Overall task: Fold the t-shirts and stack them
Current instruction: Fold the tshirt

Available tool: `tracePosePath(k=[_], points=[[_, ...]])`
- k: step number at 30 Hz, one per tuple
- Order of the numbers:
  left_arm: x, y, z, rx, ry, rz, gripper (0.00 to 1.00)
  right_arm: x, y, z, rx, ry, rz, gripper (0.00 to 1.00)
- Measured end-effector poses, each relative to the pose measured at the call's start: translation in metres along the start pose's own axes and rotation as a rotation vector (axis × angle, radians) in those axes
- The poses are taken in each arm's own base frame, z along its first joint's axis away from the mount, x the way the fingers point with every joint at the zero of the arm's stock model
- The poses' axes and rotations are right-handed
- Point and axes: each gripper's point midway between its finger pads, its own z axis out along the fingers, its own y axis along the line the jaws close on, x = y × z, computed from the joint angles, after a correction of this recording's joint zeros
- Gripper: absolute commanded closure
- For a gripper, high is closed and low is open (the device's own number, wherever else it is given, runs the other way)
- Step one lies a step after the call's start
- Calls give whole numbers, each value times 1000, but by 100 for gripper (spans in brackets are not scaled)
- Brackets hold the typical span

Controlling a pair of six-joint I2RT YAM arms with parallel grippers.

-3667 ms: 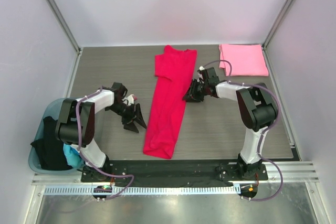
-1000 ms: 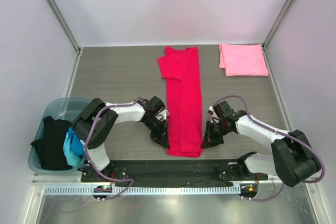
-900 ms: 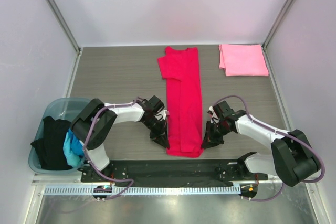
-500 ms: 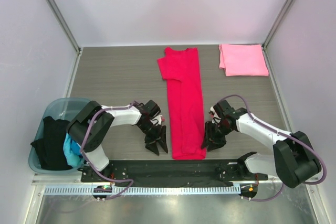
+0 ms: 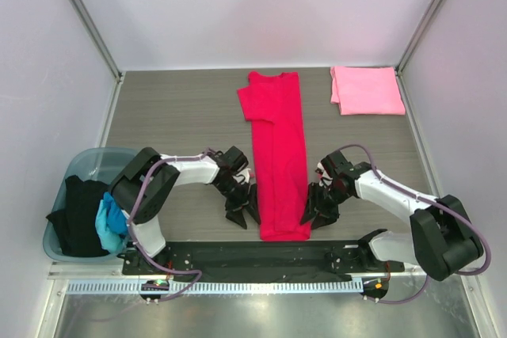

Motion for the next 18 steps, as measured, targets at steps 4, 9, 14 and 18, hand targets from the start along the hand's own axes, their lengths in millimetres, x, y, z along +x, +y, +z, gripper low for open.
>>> tracePosePath(k=[4, 9, 14, 18], points=[[9, -2, 10, -1, 48, -10, 48, 4, -5, 5, 13, 19, 24, 53], [15, -7, 18, 8, 75, 3, 56, 11, -10, 11, 14, 35, 44, 57], [14, -10, 20, 17, 71, -4, 65, 14, -9, 16, 4, 57, 46, 76], [13, -18, 24, 50, 73, 14, 72, 13, -5, 17, -18, 56, 36, 86]])
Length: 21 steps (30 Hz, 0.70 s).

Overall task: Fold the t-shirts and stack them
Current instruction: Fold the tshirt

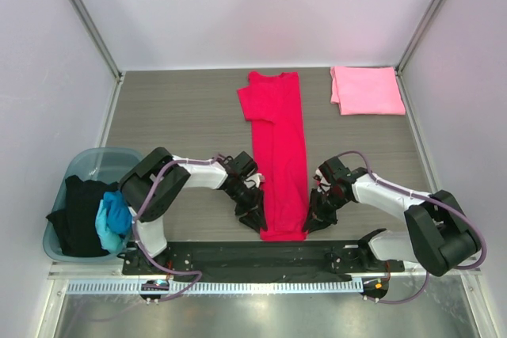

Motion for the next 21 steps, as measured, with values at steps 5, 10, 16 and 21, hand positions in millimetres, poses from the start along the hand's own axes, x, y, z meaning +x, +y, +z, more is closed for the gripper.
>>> tracePosePath(k=[5, 10, 16, 21], points=[[1, -12, 7, 44, 20, 40, 100, 0, 0, 0, -4, -1, -4, 99], [5, -17, 8, 60, 35, 59, 100, 0, 2, -3, -14, -13, -25, 99], [3, -20, -21, 82, -11, 91, 100, -10, 22, -24, -55, -81, -126, 99], [-8, -20, -49, 96, -84, 125, 100, -35, 46, -49, -107, -171, -191, 99]])
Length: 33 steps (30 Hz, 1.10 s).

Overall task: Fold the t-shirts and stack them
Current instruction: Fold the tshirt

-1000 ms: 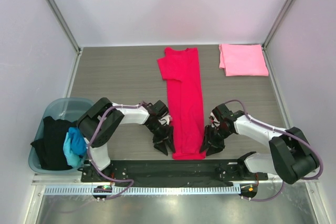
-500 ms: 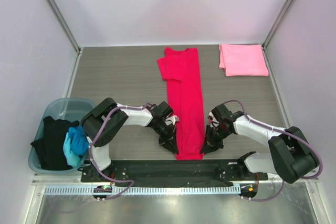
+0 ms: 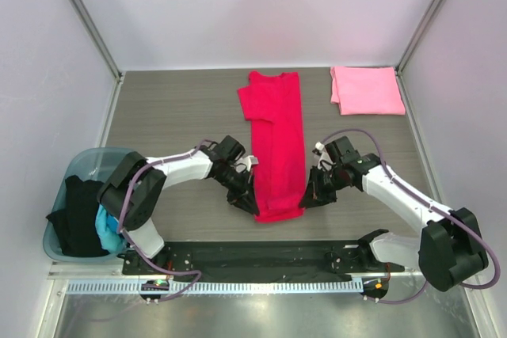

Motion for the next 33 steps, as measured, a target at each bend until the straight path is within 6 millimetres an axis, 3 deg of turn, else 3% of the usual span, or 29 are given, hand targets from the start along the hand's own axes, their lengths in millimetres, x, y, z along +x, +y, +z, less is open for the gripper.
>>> tracePosePath(k=[10, 19, 26, 33], points=[[-45, -23, -34, 4, -133, 121, 100, -40, 10, -20, -27, -104, -18, 99], [-85, -22, -55, -14, -221, 139, 100, -72, 5, -17, -48, -176, -2, 99], [-125, -24, -63, -25, -265, 175, 100, -114, -4, -8, -53, -247, 18, 99], [-158, -17, -74, -37, -311, 190, 100, -153, 1, -8, -59, -304, -22, 99]])
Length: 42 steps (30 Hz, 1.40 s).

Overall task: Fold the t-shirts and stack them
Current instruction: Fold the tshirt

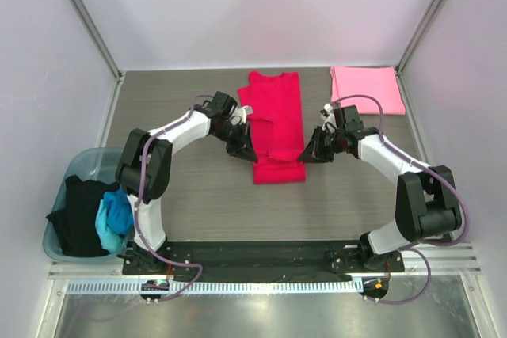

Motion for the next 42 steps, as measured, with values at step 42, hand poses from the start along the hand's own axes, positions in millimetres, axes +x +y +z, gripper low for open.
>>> tracePosePath(k=[42], points=[[-100, 51, 29, -195, -95, 143, 100, -98, -22, 66, 27, -32, 2, 99]])
